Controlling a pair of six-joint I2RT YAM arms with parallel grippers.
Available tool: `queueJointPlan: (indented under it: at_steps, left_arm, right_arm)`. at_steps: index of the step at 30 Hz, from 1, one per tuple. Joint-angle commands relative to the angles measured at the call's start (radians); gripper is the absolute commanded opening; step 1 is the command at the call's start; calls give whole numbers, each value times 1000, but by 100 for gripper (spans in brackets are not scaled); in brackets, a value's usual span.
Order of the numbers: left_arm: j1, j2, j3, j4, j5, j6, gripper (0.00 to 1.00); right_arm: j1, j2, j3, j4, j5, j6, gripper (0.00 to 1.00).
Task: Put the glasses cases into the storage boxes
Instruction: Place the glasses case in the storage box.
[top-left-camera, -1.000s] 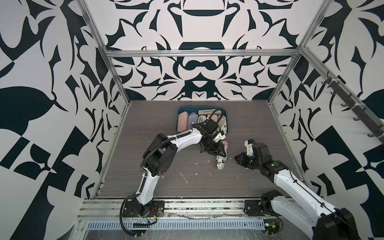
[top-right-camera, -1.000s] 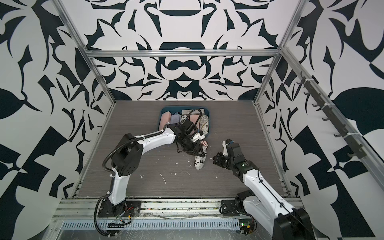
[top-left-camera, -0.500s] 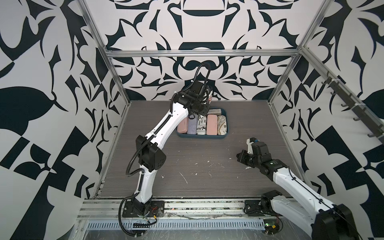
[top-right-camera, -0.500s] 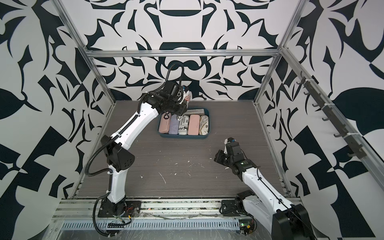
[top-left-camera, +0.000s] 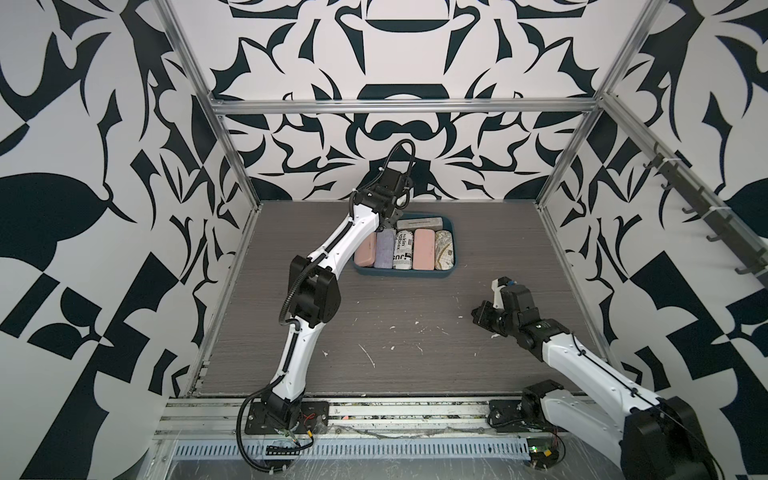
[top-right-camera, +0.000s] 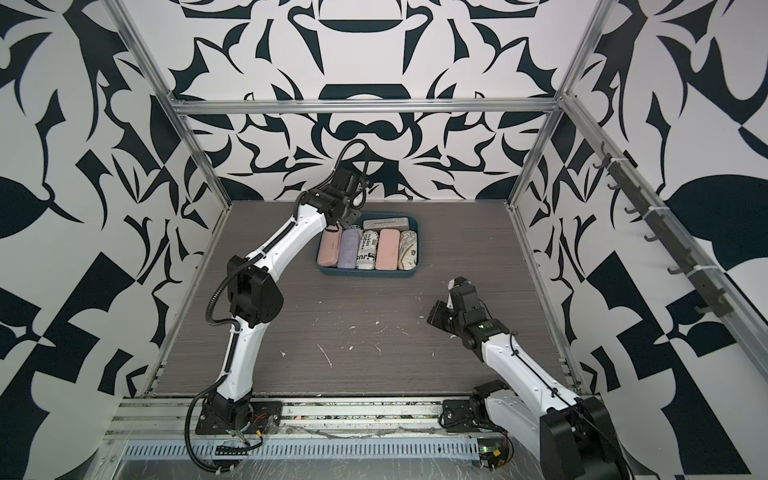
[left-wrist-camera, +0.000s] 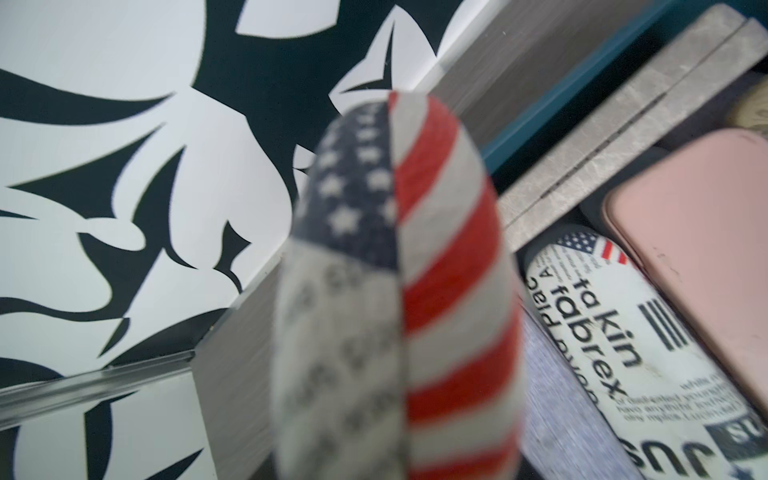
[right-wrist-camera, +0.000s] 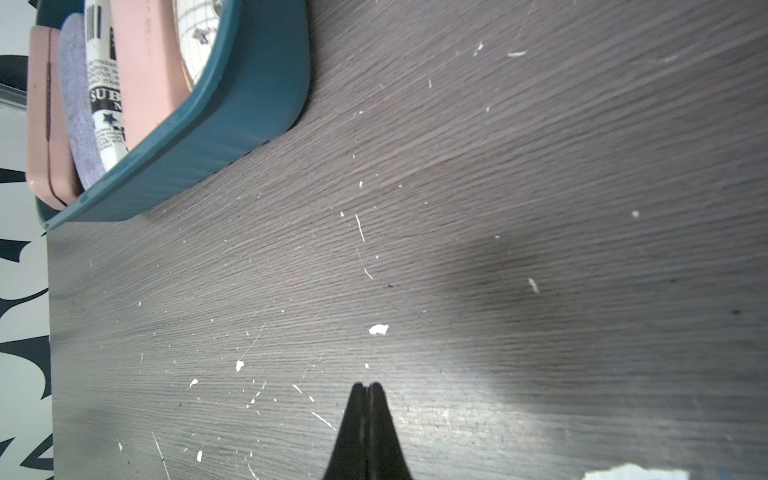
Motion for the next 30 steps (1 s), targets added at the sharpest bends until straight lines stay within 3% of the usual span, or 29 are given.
queueJointPlan:
  at_steps: [1, 7, 17, 30]
  left_arm:
    - [7, 20, -18, 137, -34, 125, 41]
    - [16, 49, -94, 259, -25, 225, 43]
    - [63, 26, -146, 271, 157, 208, 46]
    - [135, 50, -144, 275, 235, 187, 38]
  right_arm:
    - [-1, -1, -5, 28, 13, 12, 0]
    - [0, 4, -6, 27, 16, 22, 0]
    - [-1, 36, 0, 34, 11, 41, 0]
    - [-1, 117, 30, 60, -12, 58, 0]
